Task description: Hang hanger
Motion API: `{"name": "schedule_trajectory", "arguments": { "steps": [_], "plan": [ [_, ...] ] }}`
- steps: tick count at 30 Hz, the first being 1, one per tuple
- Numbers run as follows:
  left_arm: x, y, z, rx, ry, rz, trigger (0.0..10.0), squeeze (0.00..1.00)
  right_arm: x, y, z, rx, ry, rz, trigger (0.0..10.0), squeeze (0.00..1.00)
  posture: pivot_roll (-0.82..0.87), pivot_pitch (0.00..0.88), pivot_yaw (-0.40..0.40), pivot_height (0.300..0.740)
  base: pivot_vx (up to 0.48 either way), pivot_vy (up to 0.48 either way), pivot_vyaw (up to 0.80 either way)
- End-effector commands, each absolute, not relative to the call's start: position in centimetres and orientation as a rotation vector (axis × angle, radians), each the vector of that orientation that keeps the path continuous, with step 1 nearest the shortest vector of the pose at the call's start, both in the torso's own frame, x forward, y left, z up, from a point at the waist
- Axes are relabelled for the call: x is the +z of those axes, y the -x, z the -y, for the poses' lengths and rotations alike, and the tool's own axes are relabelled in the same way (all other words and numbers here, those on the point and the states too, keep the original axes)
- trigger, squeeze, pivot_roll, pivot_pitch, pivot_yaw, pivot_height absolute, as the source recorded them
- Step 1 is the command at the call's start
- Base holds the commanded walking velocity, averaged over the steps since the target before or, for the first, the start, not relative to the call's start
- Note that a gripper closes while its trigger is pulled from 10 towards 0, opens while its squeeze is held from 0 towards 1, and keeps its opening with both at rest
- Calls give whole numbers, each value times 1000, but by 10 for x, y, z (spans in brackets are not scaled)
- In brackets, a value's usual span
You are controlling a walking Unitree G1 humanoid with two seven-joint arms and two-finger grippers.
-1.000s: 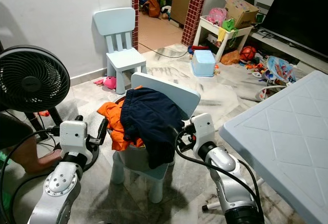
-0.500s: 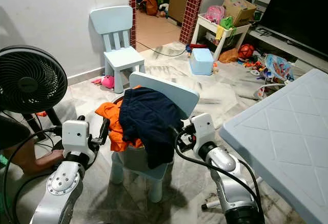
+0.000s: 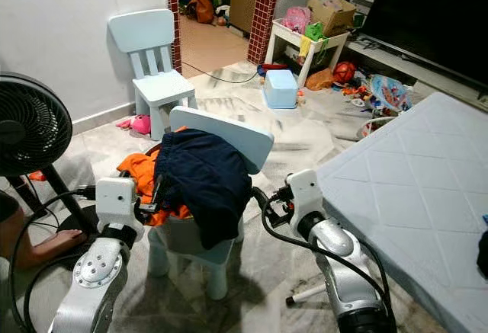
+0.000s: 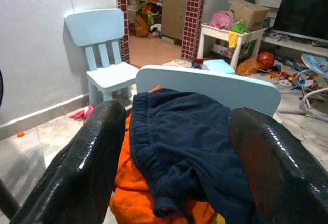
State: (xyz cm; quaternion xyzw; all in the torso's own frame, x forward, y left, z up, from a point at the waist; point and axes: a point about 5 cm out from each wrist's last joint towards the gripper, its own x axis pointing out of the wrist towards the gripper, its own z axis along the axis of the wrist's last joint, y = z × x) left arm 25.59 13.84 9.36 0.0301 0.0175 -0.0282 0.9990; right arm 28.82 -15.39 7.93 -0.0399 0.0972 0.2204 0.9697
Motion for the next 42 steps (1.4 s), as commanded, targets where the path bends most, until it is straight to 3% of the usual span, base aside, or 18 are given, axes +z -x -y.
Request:
{"name": "schedule_trajectory", "arguments": {
  "steps": [1,7,24,42],
  "plan": [
    [93,-256,-138,-52,-43,-38,10000,0,82,-288,155,447,89,-183,10000,0,-15,0,-103,740,0,0,0],
    [92,-256,-138,-56,-11,-52,10000,0,82,-288,155,447,90,-183,10000,0,-15,0,-103,740,0,49,0],
    [90,-257,-136,-62,-2,-58,10000,0,84,-290,155,451,99,-177,10000,0,-19,0,-105,740,0,470,0],
    [99,-267,-140,-40,65,-8,10000,0,85,-289,155,454,107,-166,10000,0,-28,0,-105,740,0,0,92]
  ]
}}
